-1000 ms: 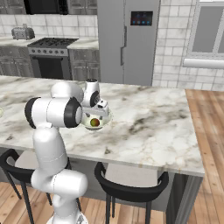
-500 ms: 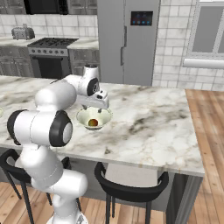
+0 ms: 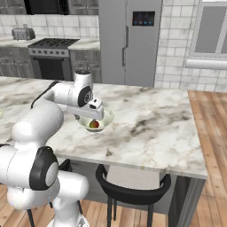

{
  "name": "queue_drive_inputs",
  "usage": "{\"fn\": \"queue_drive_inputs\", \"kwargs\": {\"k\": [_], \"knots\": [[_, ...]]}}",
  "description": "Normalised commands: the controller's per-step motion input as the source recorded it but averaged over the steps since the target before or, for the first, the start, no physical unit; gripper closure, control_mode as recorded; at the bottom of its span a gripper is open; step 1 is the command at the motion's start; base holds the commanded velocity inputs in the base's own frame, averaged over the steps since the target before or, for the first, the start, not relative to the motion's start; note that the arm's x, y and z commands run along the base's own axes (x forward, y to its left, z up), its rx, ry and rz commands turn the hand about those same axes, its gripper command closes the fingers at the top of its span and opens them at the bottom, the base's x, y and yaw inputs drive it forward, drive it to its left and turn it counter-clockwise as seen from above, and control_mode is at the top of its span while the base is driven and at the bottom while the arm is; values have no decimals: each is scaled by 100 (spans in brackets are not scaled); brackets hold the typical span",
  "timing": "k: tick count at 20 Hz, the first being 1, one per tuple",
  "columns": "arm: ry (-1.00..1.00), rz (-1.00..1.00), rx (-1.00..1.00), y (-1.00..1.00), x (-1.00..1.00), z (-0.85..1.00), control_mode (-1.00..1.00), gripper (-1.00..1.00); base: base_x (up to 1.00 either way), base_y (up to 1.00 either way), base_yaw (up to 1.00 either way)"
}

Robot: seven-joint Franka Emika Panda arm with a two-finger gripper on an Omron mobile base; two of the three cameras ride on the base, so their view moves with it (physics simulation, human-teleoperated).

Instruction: Take the fruits from the plate on the dining counter and place two fruits in each bowl.

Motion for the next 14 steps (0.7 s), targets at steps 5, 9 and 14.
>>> {"fn": "queue_drive_inputs", "kwargs": {"k": [5, 9, 14], "knots": [[2, 3, 0, 0, -57, 3, -100, -100, 0, 0, 0], [1, 0, 0, 0, -16, 0, 100, -100, -33, 14, 0], [0, 0, 0, 0, 0, 0, 100, -100, -64, 99, 0]]}}
